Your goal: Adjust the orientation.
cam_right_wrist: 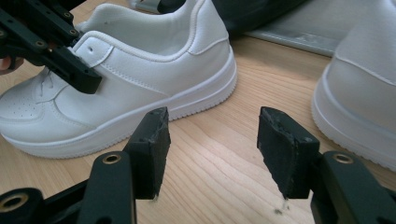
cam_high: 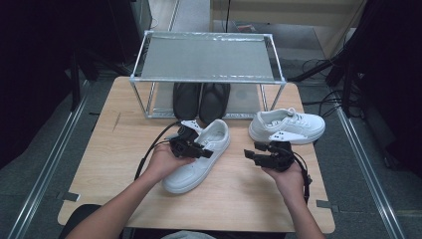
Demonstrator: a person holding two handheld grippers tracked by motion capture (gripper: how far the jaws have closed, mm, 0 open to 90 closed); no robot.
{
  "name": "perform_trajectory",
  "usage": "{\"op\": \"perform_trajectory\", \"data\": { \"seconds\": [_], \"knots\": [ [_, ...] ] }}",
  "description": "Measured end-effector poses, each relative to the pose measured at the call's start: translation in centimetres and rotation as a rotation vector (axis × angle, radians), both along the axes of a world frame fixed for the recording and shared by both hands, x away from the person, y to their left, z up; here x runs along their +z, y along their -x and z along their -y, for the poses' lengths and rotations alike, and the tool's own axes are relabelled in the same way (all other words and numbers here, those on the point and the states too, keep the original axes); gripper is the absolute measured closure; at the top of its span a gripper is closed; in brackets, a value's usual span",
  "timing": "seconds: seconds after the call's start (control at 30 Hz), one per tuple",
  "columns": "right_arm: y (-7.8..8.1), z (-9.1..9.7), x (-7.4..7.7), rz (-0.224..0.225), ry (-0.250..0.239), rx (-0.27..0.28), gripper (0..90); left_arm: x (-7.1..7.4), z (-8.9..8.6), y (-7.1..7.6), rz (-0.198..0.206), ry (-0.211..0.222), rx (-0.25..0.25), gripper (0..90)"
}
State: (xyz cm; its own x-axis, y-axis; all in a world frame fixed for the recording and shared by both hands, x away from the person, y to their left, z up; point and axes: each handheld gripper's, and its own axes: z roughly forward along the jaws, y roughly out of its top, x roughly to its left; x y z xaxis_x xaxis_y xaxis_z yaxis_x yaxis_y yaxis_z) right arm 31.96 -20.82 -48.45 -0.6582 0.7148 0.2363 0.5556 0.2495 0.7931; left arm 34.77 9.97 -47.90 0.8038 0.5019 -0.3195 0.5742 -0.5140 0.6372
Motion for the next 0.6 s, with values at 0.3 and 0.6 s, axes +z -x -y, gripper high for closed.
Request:
{"op": "perform_trajectory", "data": {
  "seconds": [0.3,0.6],
  "knots": [
    [-0.4,-1.5,-0.2,-0.012,0.005,0.067,50.5,2.1,-1.5,1.6,0.065,0.010,0.033,67.0],
    [-1.1,-3.3,0.3,-0.021,0.016,0.127,61.4,2.6,-3.4,3.2,0.039,0.057,0.065,64.3]
  ]
}}
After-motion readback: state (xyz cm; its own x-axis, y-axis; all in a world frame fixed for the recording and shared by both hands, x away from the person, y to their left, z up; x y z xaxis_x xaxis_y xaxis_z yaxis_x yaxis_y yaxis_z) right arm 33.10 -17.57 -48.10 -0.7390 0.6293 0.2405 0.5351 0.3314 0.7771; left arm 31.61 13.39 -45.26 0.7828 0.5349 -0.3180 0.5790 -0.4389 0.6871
